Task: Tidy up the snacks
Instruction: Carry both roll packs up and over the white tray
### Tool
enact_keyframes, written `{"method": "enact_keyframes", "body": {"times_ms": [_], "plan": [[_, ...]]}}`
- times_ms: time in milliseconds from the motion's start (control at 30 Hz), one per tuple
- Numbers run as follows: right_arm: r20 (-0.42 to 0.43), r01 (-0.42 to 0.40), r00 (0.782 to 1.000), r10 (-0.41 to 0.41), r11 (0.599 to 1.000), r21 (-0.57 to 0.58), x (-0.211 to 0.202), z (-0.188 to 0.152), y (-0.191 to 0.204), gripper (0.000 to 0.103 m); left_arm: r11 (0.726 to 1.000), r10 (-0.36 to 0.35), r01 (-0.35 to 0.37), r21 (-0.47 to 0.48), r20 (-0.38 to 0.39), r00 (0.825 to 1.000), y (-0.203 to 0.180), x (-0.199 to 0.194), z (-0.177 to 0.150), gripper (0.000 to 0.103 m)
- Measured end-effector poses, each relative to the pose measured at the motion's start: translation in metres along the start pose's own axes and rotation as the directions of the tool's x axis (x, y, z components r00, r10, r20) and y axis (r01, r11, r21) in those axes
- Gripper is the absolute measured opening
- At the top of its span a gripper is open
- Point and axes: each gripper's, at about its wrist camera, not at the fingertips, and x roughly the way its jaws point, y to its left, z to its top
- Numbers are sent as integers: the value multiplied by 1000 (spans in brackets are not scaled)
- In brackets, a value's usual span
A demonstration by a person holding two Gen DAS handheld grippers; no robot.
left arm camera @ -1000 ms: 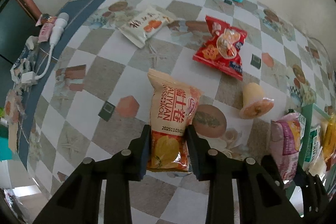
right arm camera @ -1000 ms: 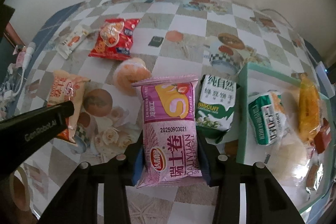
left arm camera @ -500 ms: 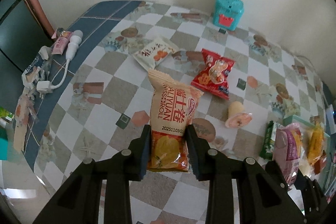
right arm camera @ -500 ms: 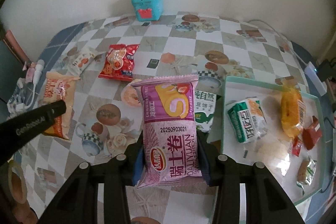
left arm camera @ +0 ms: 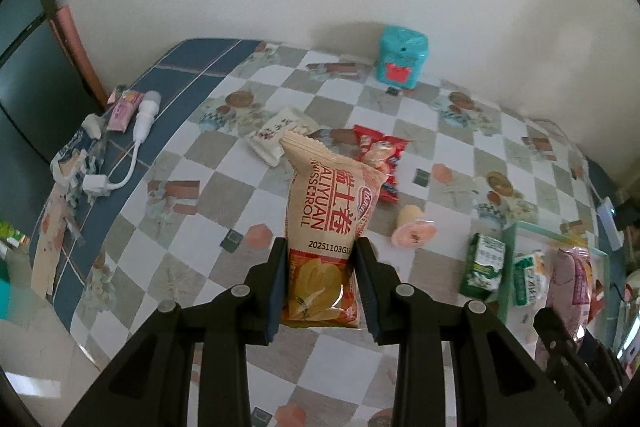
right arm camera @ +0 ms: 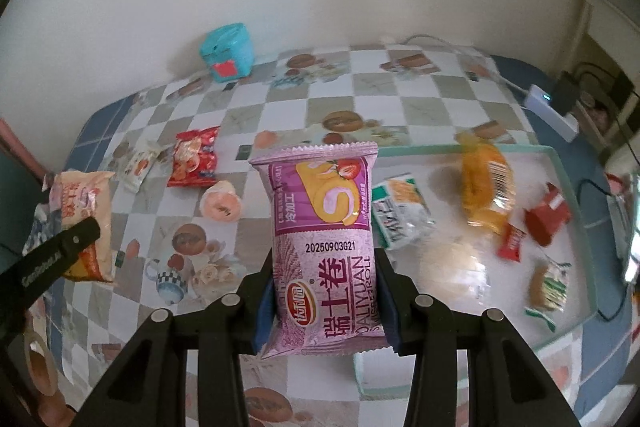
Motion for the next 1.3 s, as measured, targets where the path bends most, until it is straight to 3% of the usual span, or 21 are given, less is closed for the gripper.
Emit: {"method": "enact_keyframes", "body": {"times_ms": [267, 567, 733, 1033, 1300], "plan": [[-1, -19, 1000, 19, 995, 102, -14, -3, -33, 46, 986, -138, 136, 98, 7, 990, -46, -19, -5, 35], [-19, 50, 999, -46, 960, 276, -16, -2, -102, 46, 967, -184, 187, 173, -33, 982, -83, -22, -19, 35], [-25, 70, 998, -65, 930, 360, -20, -4, -138, 46, 945, -230, 243, 219, -83, 970, -109, -20, -33, 35], [-22, 80, 997, -79, 896, 438, -26, -6, -171, 46, 896, -247, 289, 338, -164, 955, -162, -18, -65, 35], [-77, 131, 991, -107, 870, 475, -16, -13, -193, 46, 878, -217, 296, 376, -239, 946, -185, -2, -85, 35]]}}
